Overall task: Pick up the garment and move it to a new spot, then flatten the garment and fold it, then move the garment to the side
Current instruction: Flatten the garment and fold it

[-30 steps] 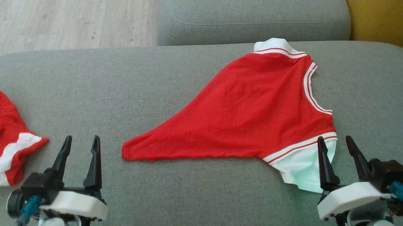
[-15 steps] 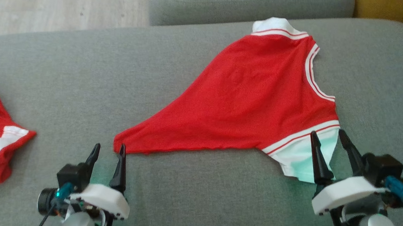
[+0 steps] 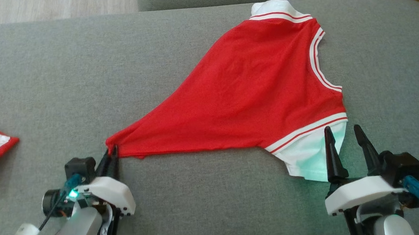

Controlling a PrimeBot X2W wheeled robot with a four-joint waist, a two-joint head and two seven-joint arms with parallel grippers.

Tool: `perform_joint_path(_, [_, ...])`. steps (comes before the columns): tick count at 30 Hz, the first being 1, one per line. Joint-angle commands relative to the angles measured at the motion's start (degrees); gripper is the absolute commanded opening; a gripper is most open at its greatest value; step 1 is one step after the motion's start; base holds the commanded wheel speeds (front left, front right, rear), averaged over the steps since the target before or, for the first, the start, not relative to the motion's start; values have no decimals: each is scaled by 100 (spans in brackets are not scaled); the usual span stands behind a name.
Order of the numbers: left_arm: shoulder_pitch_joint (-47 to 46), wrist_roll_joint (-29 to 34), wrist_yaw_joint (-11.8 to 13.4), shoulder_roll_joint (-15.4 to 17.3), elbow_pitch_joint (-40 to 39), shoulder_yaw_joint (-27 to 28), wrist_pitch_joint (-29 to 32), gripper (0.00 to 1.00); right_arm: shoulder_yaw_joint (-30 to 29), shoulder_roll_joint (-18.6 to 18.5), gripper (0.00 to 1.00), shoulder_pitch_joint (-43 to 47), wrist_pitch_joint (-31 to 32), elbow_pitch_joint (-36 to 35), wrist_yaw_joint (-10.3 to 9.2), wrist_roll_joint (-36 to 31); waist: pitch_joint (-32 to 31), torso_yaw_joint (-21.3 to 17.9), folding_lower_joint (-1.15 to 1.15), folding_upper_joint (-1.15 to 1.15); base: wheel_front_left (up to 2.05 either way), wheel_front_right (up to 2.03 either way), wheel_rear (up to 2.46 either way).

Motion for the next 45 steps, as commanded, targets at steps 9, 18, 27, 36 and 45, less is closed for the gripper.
perform_joint_path(9, [-285,-66,-319,-44,359,-5,-76,0,-186,-73,100,-186,126,-112,43,32,-67,36,0,0,0,0,0])
perform_joint_path(18, [-99,-117,-364,-22,210,64,-310,0,-802,-9,100,86,941,289,43,-46,-39,87,0,0,0,0,0])
perform_joint_path(27, [-121,-95,-337,19,-58,33,-348,0,-513,-4,100,43,929,1129,43,138,147,214,0,0,0,0,0])
perform_joint_path(36, [-170,-84,-324,78,-229,6,-362,0,-266,-3,100,-298,774,1724,43,90,223,188,0,0,0,0,0])
perform_joint_path(45, [-121,-108,-296,140,-352,-26,-346,0,-738,-3,100,-417,511,1030,43,15,185,161,0,0,0,0,0])
